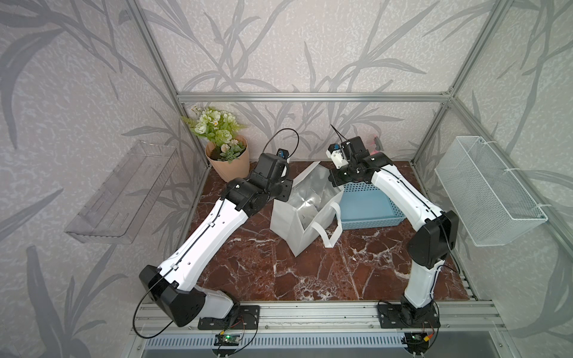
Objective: Place the ice pack in the delivery bag
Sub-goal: Tear off the adhesive seal from the delivery bag.
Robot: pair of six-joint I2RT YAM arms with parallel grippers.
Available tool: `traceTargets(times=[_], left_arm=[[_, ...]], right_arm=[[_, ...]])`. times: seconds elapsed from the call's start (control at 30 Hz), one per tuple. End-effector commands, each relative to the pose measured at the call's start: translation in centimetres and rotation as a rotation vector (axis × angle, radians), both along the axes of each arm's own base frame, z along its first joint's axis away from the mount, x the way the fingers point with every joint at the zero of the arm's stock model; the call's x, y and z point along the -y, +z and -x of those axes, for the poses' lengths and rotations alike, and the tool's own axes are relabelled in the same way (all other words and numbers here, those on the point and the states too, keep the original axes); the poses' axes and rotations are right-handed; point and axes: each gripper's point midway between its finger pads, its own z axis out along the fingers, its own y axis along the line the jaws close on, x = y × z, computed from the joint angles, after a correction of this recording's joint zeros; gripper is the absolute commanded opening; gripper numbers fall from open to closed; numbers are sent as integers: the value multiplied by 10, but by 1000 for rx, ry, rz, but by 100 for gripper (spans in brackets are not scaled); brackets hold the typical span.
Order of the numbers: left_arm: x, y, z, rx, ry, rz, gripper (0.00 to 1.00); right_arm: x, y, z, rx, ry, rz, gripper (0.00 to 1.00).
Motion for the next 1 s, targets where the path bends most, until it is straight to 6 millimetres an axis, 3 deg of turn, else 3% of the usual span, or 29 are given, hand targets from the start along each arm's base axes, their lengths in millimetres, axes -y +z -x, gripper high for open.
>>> traceTargets(times=[0.0,0.1,0.27,0.57,0.97], left_arm=[[2,23,5,29,-47,8,50],[11,26,7,21,-85,28,48],[5,12,10,-2,-91,-36,45],[15,4,14,-25,-133,-39,44],[21,-4,2,-33,-126,-92,39]], right_arm=[[-8,7,-8,40,17,-2,2],[-10,5,-7,34,20,1,2],[-13,3,-7,27,23,1,3],[-15,-2,-7,14,24,9,3],[-24,-5,-1,9,45,17,3]])
